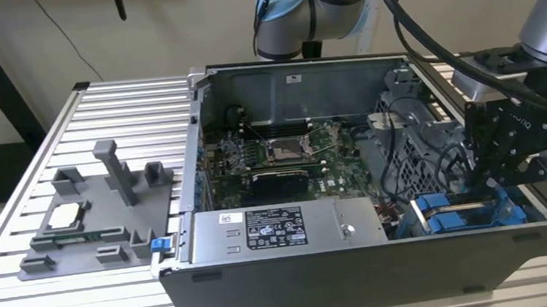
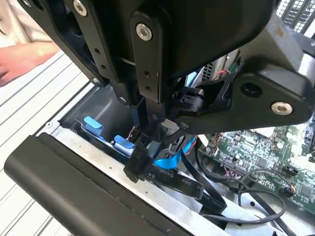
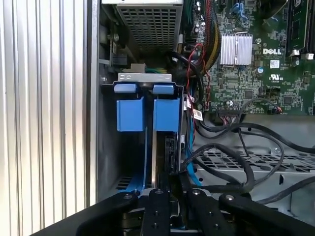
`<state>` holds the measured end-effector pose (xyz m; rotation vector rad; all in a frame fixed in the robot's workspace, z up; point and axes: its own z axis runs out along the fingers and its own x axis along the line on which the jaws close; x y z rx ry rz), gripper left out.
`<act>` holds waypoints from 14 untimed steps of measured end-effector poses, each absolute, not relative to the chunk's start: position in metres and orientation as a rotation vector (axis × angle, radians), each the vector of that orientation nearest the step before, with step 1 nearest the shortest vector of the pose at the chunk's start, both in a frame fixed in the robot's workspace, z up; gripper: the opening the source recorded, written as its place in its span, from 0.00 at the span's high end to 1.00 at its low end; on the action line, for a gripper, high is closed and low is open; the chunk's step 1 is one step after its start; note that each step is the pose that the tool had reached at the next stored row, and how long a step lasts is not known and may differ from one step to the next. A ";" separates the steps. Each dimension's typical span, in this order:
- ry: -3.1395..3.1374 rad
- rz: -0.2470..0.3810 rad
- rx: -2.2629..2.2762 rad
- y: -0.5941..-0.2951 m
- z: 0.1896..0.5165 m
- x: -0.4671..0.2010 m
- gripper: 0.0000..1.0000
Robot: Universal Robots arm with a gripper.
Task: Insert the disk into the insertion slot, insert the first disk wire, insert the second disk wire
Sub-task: 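Insert the first disk wire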
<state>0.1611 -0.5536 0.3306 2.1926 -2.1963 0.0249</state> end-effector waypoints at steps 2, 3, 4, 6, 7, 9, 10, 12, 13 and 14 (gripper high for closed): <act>-2.197 0.022 2.193 -0.553 0.332 0.161 1.00; -2.198 0.018 2.193 -0.554 0.335 0.161 1.00; -2.197 0.019 2.193 -0.554 0.340 0.161 0.00; -2.196 0.021 2.192 -0.554 0.349 0.161 0.00; -2.196 0.021 2.192 -0.553 0.354 0.161 0.00; -2.197 0.020 2.193 -0.552 0.361 0.161 0.00; -2.197 0.020 2.193 -0.551 0.363 0.161 0.00; -2.197 0.019 2.193 -0.548 0.366 0.161 0.00; -2.197 0.019 2.193 -0.546 0.369 0.161 0.00; -2.197 0.019 2.194 -0.544 0.371 0.161 0.00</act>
